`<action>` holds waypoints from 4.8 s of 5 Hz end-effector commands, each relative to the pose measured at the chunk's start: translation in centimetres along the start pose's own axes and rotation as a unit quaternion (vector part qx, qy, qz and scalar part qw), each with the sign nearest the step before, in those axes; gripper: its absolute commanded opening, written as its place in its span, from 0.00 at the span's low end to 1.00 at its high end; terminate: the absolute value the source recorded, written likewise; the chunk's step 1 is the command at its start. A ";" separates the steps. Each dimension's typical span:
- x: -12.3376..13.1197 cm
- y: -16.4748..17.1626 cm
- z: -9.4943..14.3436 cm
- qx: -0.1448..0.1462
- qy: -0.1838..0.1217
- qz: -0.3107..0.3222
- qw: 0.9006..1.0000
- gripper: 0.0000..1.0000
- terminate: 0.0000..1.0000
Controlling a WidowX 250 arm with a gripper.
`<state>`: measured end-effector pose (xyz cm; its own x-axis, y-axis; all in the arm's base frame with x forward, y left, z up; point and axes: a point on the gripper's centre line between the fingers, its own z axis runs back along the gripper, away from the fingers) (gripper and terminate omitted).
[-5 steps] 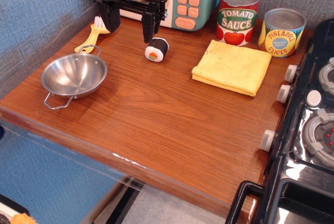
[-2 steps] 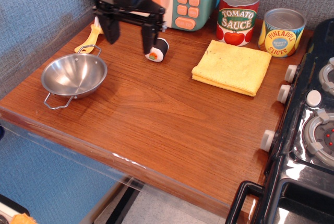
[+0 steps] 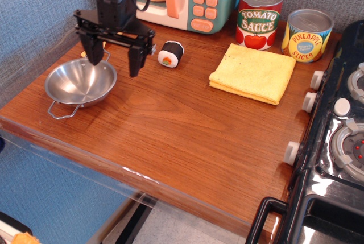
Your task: Pick up the wok and put it on the bottom right near the stove.
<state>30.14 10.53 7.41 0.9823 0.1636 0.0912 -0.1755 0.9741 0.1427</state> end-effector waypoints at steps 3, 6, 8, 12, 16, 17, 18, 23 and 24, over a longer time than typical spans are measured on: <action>0.2 1.7 -5.2 -0.002 0.052 0.013 0.999 1.00 0.00; 0.0 1.8 -4.0 -0.009 0.029 0.011 0.999 0.00 0.00; 0.3 0.4 1.2 -0.030 -0.035 0.019 0.999 0.00 0.00; -3.5 -14.1 4.4 -0.057 -0.072 -0.172 0.981 0.00 0.00; -4.4 -16.4 1.4 -0.099 0.005 -0.169 0.981 0.00 0.00; -4.3 -16.7 1.0 -0.106 0.011 -0.176 0.978 1.00 0.00; -4.1 -16.8 1.1 -0.105 0.012 -0.182 0.978 1.00 0.00; -1.2 -7.9 5.3 -0.103 -0.066 -0.080 0.989 1.00 0.00; -1.1 -6.6 3.5 -0.098 -0.040 -0.080 0.991 1.00 0.00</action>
<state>30.68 3.13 8.28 0.9931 -0.0013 0.1176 0.0062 0.9992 -0.0406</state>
